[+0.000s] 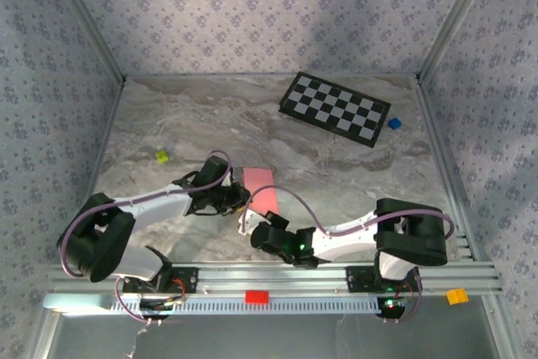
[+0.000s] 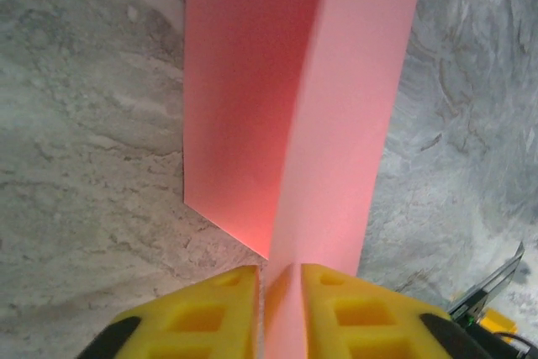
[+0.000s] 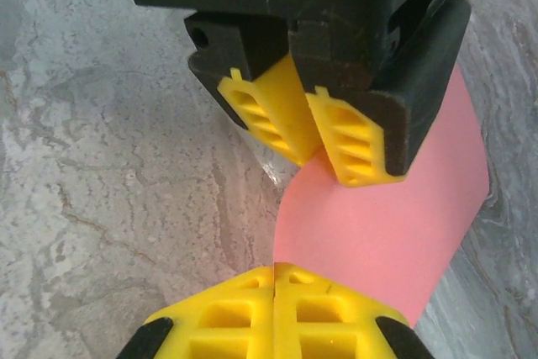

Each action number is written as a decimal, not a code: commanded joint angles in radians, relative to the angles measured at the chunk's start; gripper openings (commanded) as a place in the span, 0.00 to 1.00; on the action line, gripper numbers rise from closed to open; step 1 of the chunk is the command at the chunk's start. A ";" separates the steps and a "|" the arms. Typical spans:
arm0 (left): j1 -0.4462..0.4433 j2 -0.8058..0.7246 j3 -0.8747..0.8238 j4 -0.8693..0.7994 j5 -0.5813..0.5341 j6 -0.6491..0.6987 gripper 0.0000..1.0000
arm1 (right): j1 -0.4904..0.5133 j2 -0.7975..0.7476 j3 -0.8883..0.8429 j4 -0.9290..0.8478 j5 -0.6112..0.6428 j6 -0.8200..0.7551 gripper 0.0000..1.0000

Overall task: Fold a paper plane with a square sheet of paper (pick it up from the middle)
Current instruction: Third fold the triangle at the center of the table.

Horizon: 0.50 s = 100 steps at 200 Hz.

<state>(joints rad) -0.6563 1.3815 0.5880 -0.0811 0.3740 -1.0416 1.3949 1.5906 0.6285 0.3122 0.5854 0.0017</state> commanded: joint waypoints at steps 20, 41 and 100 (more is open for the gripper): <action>0.024 -0.071 0.081 -0.161 -0.060 0.068 0.40 | -0.133 -0.077 -0.030 -0.034 -0.327 0.211 0.00; 0.049 -0.075 0.114 -0.193 -0.057 0.093 0.42 | -0.239 -0.088 -0.035 -0.029 -0.566 0.305 0.00; 0.100 0.070 0.264 -0.215 0.033 0.165 0.31 | -0.432 -0.008 0.066 -0.126 -0.982 0.491 0.00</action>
<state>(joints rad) -0.5682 1.3869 0.7815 -0.2611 0.3565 -0.9306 1.0039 1.5494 0.6636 0.2153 -0.1535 0.3756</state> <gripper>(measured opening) 0.329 0.050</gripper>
